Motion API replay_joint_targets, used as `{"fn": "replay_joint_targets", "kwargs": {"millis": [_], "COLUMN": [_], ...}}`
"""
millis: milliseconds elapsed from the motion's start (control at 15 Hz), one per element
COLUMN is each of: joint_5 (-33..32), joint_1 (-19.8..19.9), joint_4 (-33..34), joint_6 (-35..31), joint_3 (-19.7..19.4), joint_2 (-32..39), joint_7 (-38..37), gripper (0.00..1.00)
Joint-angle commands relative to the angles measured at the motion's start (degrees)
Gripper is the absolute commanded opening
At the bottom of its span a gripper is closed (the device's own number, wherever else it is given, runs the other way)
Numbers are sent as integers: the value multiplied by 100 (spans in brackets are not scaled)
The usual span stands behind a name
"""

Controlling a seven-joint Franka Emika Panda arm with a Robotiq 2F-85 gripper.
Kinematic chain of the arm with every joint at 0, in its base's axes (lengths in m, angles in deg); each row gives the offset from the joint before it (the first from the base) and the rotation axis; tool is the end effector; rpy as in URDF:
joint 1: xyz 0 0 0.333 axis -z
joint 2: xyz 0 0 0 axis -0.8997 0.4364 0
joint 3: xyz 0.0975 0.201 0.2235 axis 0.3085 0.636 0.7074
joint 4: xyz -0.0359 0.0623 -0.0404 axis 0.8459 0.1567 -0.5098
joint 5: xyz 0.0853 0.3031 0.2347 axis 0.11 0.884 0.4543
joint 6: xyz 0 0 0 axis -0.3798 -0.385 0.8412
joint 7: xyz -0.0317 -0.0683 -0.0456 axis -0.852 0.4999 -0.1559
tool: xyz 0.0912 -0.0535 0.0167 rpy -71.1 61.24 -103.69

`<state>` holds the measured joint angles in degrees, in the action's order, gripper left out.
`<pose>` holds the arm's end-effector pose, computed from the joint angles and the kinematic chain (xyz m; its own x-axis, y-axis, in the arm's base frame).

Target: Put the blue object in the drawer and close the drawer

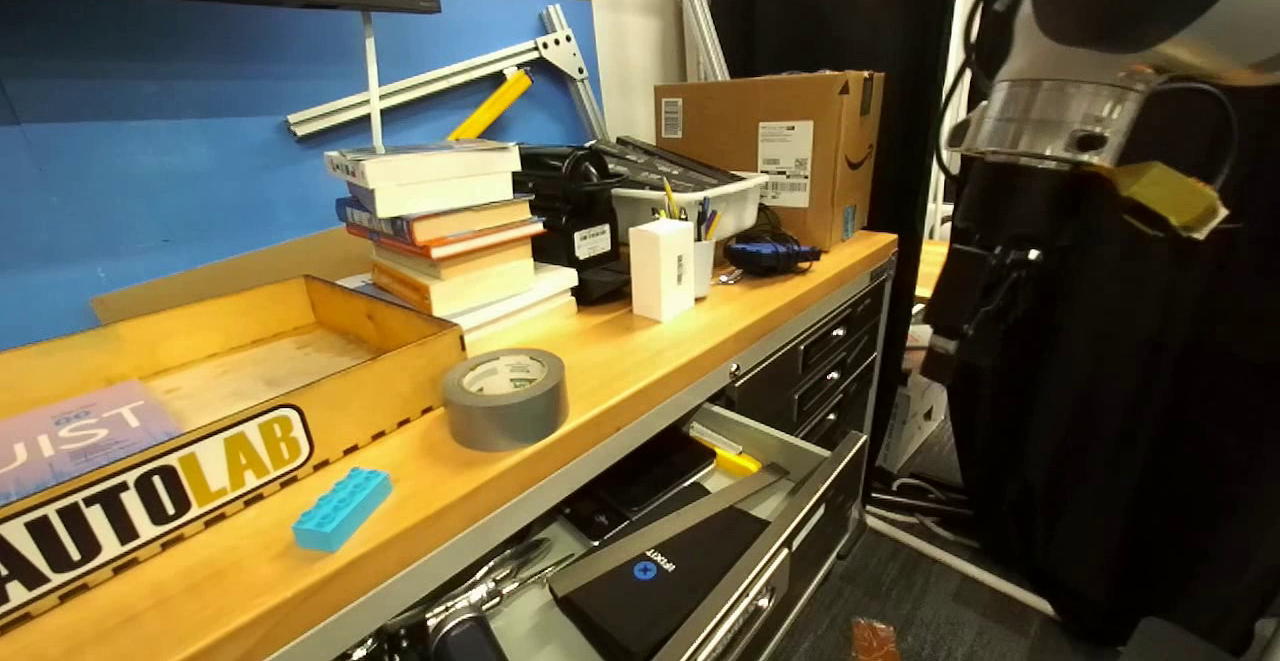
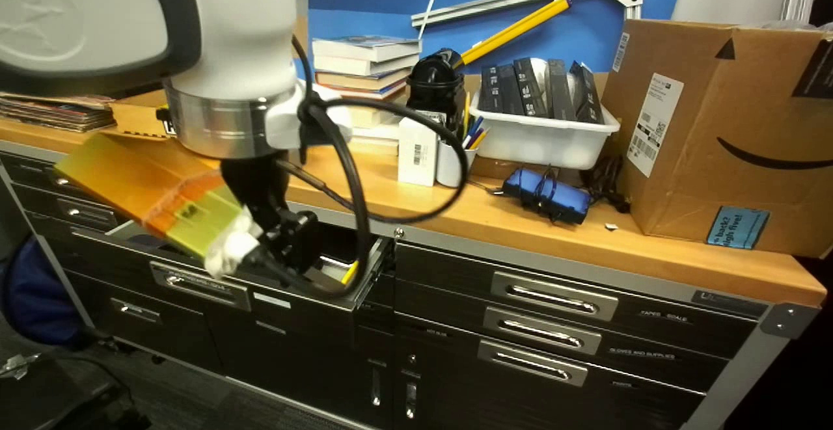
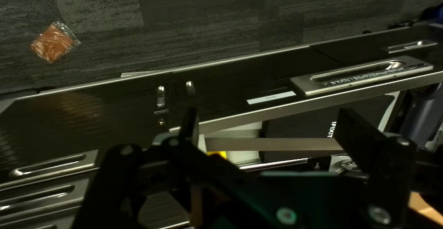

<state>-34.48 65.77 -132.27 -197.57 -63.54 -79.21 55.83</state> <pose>0.3378 -0.1085 0.3985 0.9874 0.1291 0.0920 0.1429 -0.9760 -0.1645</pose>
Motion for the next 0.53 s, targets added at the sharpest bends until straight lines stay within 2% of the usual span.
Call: {"fn": "replay_joint_targets", "kwargs": {"millis": [0, 200, 467], "joint_5": [-180, -114, -211], "joint_1": [-281, -757, -1234], "joint_4": [334, 926, 1748], "joint_6": [337, 633, 486], "joint_3": [1352, 2249, 2933], "joint_2": [177, 697, 1549], "joint_7": [-1164, -1871, -2192], "gripper": [100, 100, 100]}}
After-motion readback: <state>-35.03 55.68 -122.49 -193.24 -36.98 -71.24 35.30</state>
